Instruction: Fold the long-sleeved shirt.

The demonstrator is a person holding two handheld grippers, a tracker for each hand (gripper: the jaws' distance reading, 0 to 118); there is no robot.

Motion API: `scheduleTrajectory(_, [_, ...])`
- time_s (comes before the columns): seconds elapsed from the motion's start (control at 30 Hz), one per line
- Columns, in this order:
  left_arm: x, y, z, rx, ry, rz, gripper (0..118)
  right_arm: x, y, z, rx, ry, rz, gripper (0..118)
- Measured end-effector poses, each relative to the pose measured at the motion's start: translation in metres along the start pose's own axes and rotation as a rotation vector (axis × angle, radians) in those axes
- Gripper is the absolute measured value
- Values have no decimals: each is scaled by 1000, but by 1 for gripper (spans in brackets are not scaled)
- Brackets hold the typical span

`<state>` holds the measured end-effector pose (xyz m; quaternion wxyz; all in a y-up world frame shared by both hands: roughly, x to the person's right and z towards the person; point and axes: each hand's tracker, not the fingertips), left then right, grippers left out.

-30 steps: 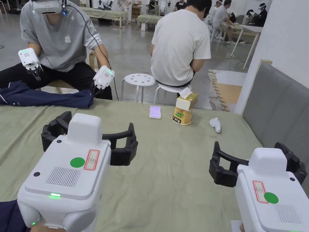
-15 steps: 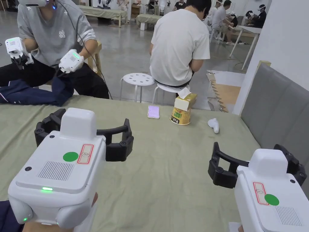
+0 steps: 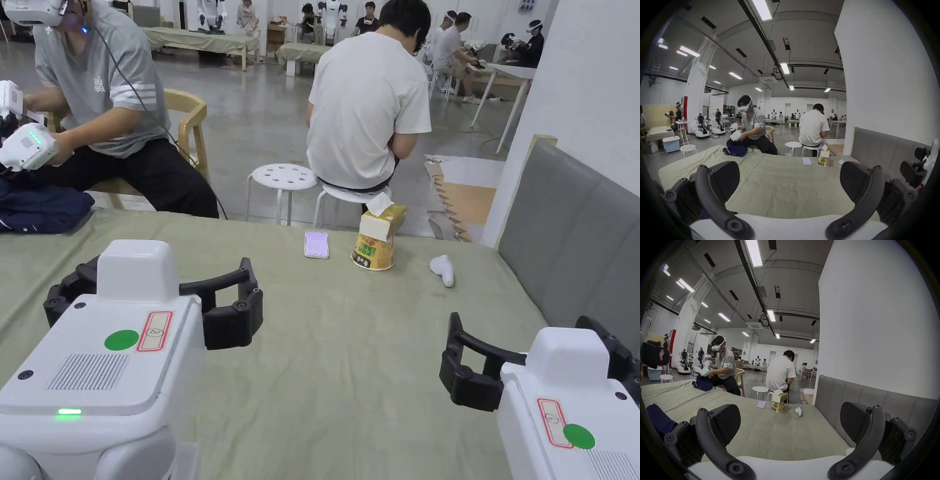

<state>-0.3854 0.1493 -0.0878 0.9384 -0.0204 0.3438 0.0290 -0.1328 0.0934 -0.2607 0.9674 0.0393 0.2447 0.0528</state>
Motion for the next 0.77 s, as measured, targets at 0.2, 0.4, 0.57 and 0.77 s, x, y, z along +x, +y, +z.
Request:
scheduleTrajectory(0.2, [-4, 5, -2, -6, -1, 0, 111, -1, 0, 2, -2, 2, 4, 118])
scheduleTrajectory(0.4, [-1, 6, 1, 34, 63, -8, 111, -1, 0, 2, -4, 7, -4, 118])
scheduleTrajectory(0.57, [7, -4, 3, 82, 157, -119, 111, -2, 0, 3, -6, 11, -5, 118])
scheduleTrajectory(0.77, [0, -16, 5, 79, 58, -131, 111, -3, 2, 4, 0, 17, -10, 118])
